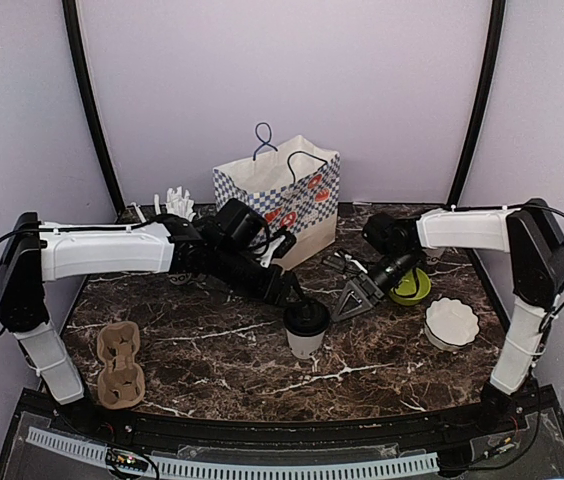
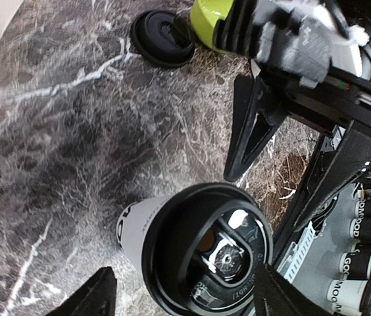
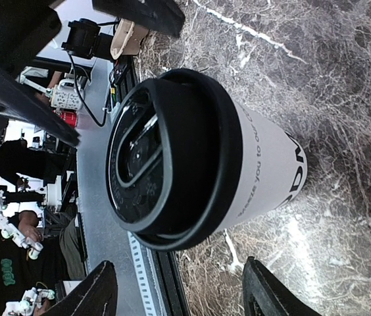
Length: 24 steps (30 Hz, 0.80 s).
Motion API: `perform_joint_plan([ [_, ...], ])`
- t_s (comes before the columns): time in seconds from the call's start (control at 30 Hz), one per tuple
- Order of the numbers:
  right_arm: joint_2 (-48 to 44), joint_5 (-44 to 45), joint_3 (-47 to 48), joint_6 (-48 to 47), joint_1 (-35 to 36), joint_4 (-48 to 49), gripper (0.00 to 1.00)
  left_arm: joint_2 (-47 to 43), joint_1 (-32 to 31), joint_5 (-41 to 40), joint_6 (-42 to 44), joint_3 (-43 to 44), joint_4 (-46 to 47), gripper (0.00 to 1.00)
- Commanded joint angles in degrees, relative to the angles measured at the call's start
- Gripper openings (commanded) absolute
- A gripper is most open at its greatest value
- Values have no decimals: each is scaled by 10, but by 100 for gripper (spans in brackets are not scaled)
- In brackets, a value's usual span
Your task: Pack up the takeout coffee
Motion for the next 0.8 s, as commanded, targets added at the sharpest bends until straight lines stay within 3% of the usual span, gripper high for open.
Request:
perform_joint_plan([
  [0.0,27,-13,39,-23,7,-29,66,3,0,21,-27,-31,25,71],
  [0.2,61,-8,60,-26,21,-39,68,8,0,22,-44,-68,53,67],
  [0.47,95,98,42,51,16,23,43,11,-3,-3,-52,-129,46,64],
  [0.77,126,138,69,51,7,18,36,34,-4,-45,-50,-153,39,62],
])
